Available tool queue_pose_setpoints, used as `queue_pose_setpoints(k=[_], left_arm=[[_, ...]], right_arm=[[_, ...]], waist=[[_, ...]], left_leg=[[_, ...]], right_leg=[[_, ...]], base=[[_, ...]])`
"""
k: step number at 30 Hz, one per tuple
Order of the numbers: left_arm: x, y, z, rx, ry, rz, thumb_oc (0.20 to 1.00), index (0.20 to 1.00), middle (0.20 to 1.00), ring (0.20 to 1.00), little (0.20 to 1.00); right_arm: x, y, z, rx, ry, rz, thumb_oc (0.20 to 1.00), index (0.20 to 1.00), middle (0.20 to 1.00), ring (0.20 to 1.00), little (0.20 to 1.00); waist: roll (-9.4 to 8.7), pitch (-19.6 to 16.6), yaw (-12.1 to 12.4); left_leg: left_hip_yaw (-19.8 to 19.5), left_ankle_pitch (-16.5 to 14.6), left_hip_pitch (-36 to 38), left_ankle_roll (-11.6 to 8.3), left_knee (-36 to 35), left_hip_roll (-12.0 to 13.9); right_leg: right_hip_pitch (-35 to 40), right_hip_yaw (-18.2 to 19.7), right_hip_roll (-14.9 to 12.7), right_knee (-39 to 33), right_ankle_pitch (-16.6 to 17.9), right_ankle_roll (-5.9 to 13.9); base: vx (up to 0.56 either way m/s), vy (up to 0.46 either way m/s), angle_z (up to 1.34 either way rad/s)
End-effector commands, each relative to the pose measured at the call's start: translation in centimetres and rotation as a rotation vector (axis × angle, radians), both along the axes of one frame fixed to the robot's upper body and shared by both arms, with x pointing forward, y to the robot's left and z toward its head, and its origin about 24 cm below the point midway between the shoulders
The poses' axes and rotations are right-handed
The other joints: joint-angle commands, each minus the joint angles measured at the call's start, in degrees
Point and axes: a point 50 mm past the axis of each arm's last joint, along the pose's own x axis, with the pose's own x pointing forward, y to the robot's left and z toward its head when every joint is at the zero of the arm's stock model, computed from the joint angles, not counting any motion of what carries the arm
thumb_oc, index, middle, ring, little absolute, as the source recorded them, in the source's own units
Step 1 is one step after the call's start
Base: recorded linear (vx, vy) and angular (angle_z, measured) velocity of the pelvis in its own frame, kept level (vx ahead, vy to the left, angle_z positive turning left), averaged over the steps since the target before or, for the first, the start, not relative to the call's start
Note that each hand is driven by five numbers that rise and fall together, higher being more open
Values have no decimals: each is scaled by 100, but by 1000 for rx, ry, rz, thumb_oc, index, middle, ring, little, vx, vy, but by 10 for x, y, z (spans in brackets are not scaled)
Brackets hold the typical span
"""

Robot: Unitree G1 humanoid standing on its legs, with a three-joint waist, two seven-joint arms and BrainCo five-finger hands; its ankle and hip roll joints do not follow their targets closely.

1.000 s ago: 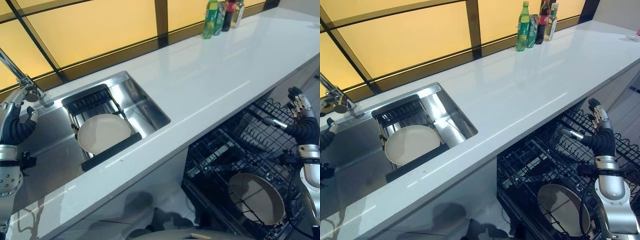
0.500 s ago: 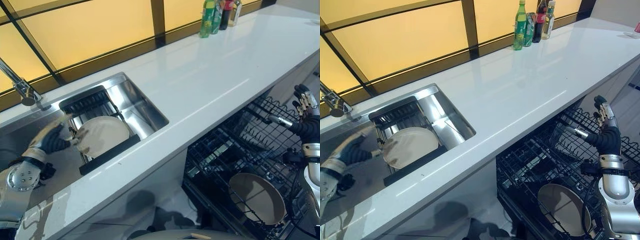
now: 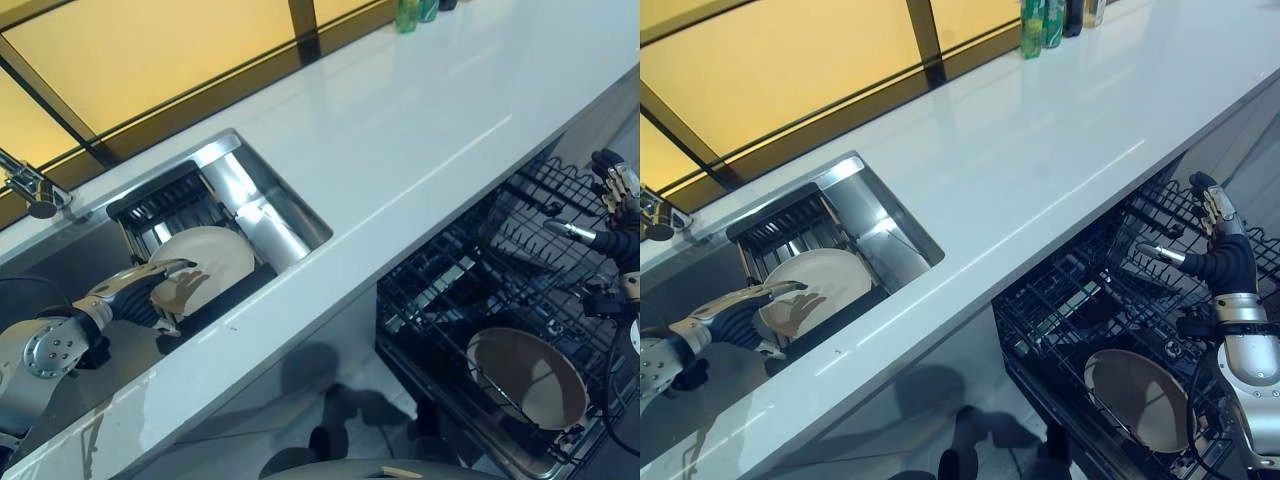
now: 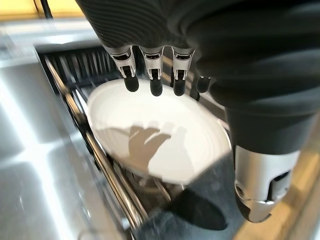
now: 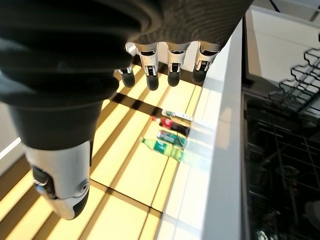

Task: Pick up plates and place into dishwasher.

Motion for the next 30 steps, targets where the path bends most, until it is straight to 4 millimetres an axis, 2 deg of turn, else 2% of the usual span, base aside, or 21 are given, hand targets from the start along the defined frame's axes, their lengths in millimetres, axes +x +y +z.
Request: queue_pose_setpoints(k=[1, 8, 11, 17, 21, 24, 30], left_arm=[[14, 11, 33, 67, -149, 10, 1000, 1000, 1000, 1000, 1000], [14, 14, 26, 73, -320, 63, 1000, 1000, 1000, 1000, 1000], [15, 17, 24, 135, -432, 87, 1000, 1000, 1000, 1000, 1000], [17, 22, 16, 184, -498, 134, 1000, 1000, 1000, 1000, 1000], [22, 35, 28, 242, -553, 171, 1000, 1000, 1000, 1000, 1000], [22, 39, 42, 279, -585, 166, 1000, 1000, 1000, 1000, 1000], [23, 33, 53, 329, -617, 112, 1000, 1000, 1000, 1000, 1000]], right_arm=[[8, 14, 35, -68, -150, 98, 1000, 1000, 1000, 1000, 1000], [10, 16, 37, -85, -173, 89, 1000, 1000, 1000, 1000, 1000], [11, 18, 37, -89, -187, 84, 1000, 1000, 1000, 1000, 1000], [14, 23, 39, -99, -215, 77, 1000, 1000, 1000, 1000, 1000], [19, 28, 43, -101, -228, 83, 1000, 1000, 1000, 1000, 1000], [18, 28, 43, -112, -223, 89, 1000, 1000, 1000, 1000, 1000], [21, 25, 48, -139, -206, 97, 1000, 1000, 1000, 1000, 1000]], waist=[[-181, 91, 13], [-155, 359, 77], [-165, 479, 86], [-238, 701, 85], [-261, 752, 92], [-198, 738, 95], [-48, 709, 73]], left_leg=[[-213, 392, -725, 24, 329, 17], [-253, 451, -986, 24, 404, -51], [-257, 477, -1106, 23, 431, -69], [-246, 524, -1304, 29, 493, -64], [-222, 555, -1306, 31, 450, -63], [-214, 549, -1276, 28, 444, -81], [-231, 534, -1254, 21, 486, -138]], right_leg=[[-49, 244, -394, 965, -669, 407], [-255, 234, -442, 1013, -630, 393], [-382, 247, -446, 1044, -605, 381], [-614, 285, -422, 1127, -536, 340], [-637, 264, -421, 1099, -505, 332], [-627, 239, -446, 1123, -531, 332], [-624, 251, -491, 1187, -597, 316]], base=[[-50, 42, 6], [-56, 43, 7], [-57, 27, 2], [-48, 3, 3], [-6, 3, -2], [18, 39, 2], [41, 62, 1]])
